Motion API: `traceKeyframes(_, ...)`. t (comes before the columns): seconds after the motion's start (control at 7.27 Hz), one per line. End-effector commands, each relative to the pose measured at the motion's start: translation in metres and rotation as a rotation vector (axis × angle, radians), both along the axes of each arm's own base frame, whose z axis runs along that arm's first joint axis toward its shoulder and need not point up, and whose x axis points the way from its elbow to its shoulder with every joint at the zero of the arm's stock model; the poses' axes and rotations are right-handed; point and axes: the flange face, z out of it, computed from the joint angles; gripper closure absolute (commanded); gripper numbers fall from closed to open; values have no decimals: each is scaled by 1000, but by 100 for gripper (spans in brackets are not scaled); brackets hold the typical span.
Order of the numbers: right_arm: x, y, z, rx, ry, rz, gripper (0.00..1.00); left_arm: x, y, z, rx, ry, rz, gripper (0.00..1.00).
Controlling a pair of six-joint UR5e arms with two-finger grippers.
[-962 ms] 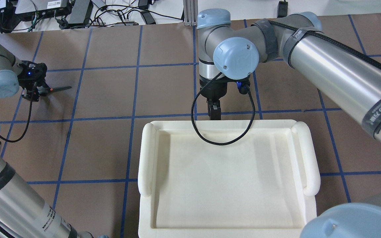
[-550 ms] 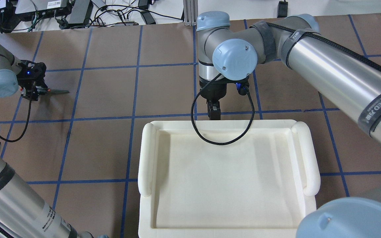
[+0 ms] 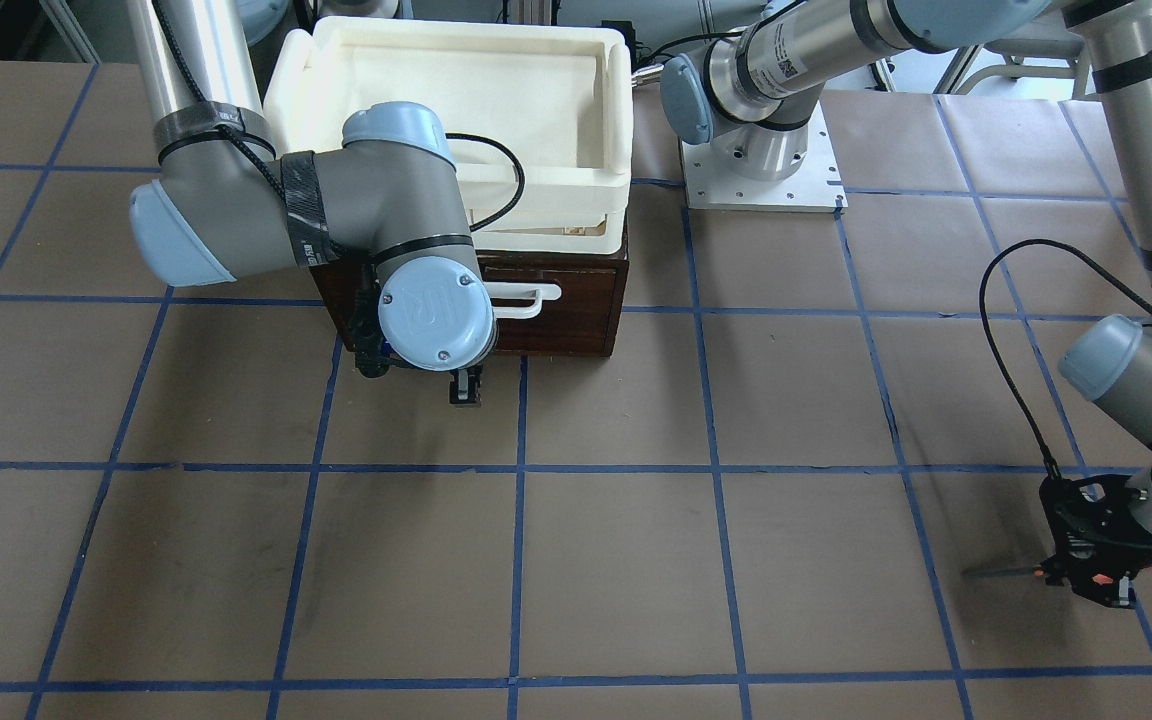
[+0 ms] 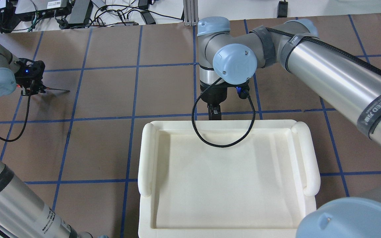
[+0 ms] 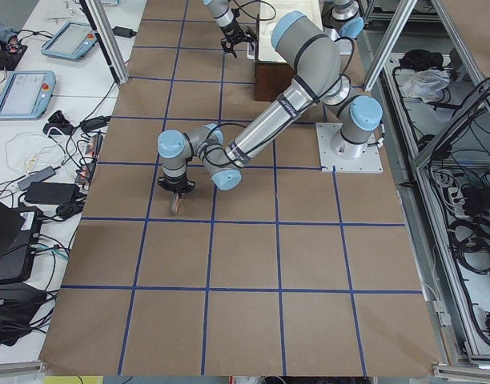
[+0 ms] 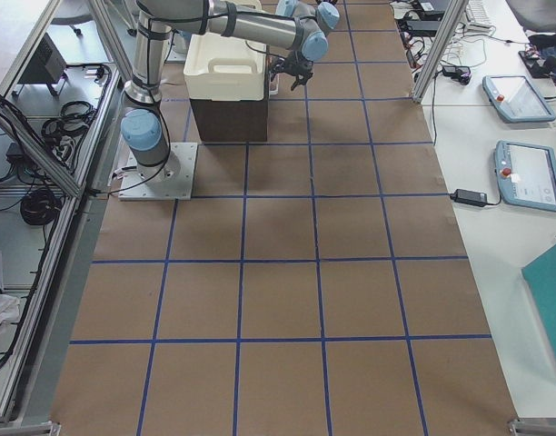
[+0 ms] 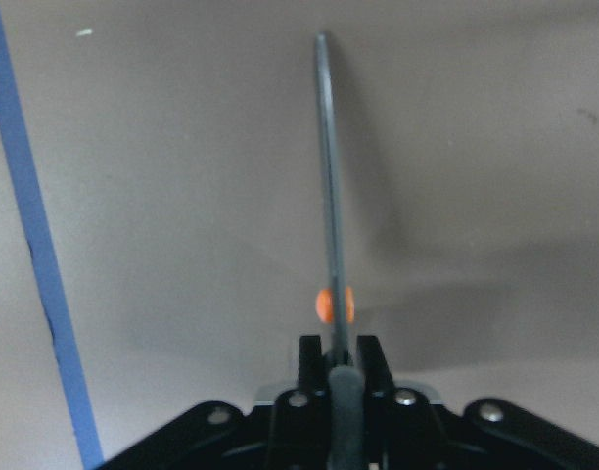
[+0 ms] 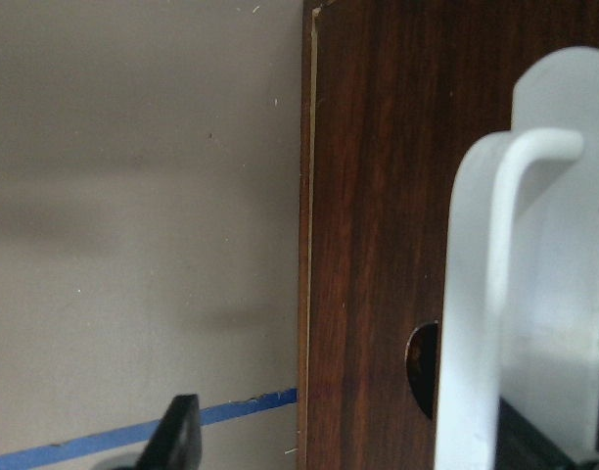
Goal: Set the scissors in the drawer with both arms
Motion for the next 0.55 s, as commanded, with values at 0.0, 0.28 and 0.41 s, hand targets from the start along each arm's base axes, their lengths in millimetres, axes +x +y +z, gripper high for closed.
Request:
traceKeyframes(0.0, 2, -6, 2, -47, -16, 6, 0, -1, 3, -3, 11, 0, 3, 63)
traceKeyframes(0.28, 4, -15, 6, -113, -44, 23, 0, -5, 7, 12, 33, 21, 7, 46)
traceKeyframes(0.41, 5, -15, 6, -115, -45, 25, 0, -7, 11, 15, 61, 41, 8, 30)
